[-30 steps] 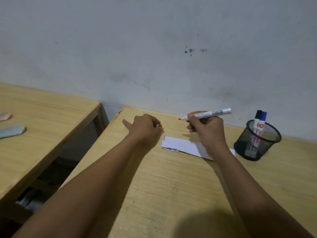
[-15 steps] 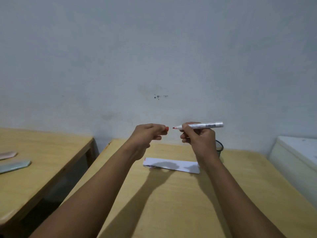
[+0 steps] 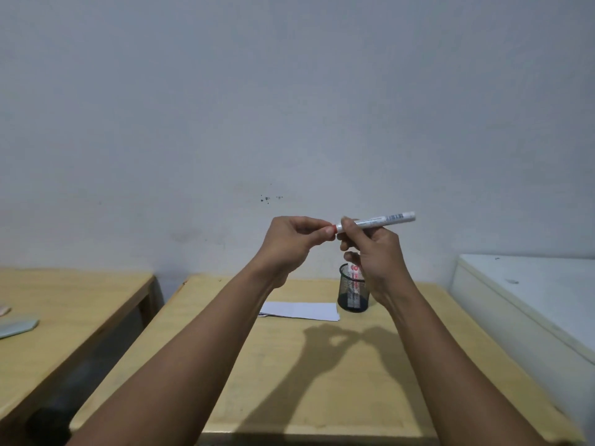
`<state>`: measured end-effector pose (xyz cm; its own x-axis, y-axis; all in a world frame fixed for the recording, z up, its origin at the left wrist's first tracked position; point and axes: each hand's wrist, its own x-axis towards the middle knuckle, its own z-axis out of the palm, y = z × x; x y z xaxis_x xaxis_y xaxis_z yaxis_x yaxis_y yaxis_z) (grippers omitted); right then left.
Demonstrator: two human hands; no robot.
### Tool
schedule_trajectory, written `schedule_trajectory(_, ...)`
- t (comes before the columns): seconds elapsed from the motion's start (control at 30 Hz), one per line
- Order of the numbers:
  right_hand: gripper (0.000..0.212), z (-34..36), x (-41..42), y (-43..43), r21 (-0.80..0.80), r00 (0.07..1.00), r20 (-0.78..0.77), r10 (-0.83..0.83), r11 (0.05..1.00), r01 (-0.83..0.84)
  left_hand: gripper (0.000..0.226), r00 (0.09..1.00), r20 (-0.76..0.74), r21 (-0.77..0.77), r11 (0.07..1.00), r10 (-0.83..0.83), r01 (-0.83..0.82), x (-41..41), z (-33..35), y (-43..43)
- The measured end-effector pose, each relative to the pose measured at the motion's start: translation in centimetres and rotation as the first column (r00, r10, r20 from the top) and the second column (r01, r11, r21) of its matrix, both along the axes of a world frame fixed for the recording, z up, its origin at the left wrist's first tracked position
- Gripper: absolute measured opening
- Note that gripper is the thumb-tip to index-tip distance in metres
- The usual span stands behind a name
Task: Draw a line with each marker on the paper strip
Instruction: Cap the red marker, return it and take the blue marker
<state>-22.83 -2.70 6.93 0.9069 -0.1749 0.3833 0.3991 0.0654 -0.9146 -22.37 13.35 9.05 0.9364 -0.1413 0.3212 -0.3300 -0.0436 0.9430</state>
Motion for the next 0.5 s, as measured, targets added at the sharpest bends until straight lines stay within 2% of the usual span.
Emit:
schedule_trajectory(0.1, 0.027, 0.0, -0.1, -0.6, 0.06, 0.996, -0.085, -0.013, 0.998, 0.018, 0.017, 0.993, 0.114, 0.061, 0.997, 0.038, -0.045, 0.1, 0.4, -1.1)
schedule_trajectory(0.13, 0.04, 0.2, -0.1, -0.8, 0.068, 0.992, -0.119, -0.05, 0.996, 0.059, 0.017, 0.988, 0.145, 0.066, 0.996, 0.052, -0.062, 0.3, 0.6, -1.5)
schedule_trajectory(0.23, 0.112, 0.2, 0.9, -2.0, 0.088, 0.939, -0.244, -0.243, 0.958, 0.271, 0.016, 0.969, 0.235, 0.106, 0.989, 0.077, -0.104, 1.4, 1.3, -2.7)
schedule_trajectory(0.27, 0.122, -0.1, 1.3, -2.5, 0.043, 0.92, -0.221, -0.323, 0.939, 0.34, 0.017, 0.956, 0.277, 0.162, 0.976, 0.099, -0.148, 1.9, 1.5, -3.0)
schedule_trajectory(0.3, 0.12, -0.4, 1.6, -2.9, -0.033, 0.906, -0.161, -0.391, 0.92, 0.391, 0.017, 0.943, 0.312, 0.225, 0.955, 0.12, -0.196, 2.5, 1.6, -3.4)
schedule_trajectory(0.37, 0.09, -1.2, 2.5, -3.9, -0.204, 0.904, 0.007, -0.428, 0.884, 0.421, 0.014, 0.917, 0.367, 0.344, 0.893, 0.156, -0.29, 3.5, 1.9, -4.2)
schedule_trajectory(0.43, 0.048, -1.6, 3.6, -5.0, -0.32, 0.936, 0.113, -0.334, 0.879, 0.353, 0.014, 0.905, 0.392, 0.416, 0.846, 0.166, -0.335, 4.6, 1.9, -5.1)
schedule_trajectory(0.5, 0.023, -1.8, 4.6, -6.0, -0.376, 0.961, 0.139, -0.238, 0.885, 0.273, 0.016, 0.911, 0.386, 0.434, 0.843, 0.146, -0.318, 5.9, 1.7, -6.1)
